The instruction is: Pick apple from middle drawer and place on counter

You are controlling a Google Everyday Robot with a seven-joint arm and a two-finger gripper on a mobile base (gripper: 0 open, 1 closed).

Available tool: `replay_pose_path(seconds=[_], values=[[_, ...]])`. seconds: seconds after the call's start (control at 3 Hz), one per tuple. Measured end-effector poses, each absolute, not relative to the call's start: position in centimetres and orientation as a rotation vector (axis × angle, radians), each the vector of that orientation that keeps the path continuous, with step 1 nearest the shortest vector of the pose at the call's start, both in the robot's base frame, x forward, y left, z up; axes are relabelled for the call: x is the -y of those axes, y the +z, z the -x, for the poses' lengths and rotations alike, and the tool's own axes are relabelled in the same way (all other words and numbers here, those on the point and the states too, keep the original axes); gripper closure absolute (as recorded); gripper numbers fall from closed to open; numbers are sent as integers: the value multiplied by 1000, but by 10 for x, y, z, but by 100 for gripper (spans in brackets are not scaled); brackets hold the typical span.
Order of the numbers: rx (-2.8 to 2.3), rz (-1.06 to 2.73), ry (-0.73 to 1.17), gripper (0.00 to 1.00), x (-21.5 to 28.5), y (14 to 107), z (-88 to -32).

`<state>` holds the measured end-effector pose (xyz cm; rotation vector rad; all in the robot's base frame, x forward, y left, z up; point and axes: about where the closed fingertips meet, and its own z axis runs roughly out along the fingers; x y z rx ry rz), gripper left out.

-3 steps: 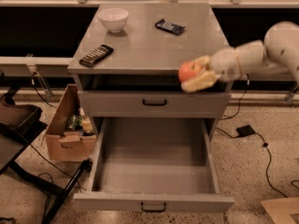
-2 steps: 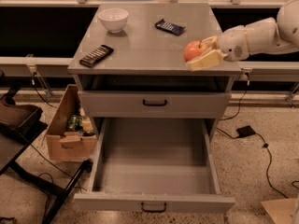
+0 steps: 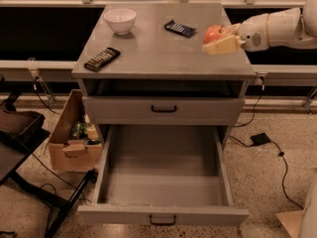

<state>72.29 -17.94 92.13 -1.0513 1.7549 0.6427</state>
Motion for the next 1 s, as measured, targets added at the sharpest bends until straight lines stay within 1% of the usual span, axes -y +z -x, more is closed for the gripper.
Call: replay_pose_path(seconds=[0.33, 0.67, 1.0], values=[[-1799, 996, 565, 100, 186, 875, -759], [-1908, 1037, 464, 100, 182, 833, -781], [-1908, 1037, 464, 74, 182, 840, -781]])
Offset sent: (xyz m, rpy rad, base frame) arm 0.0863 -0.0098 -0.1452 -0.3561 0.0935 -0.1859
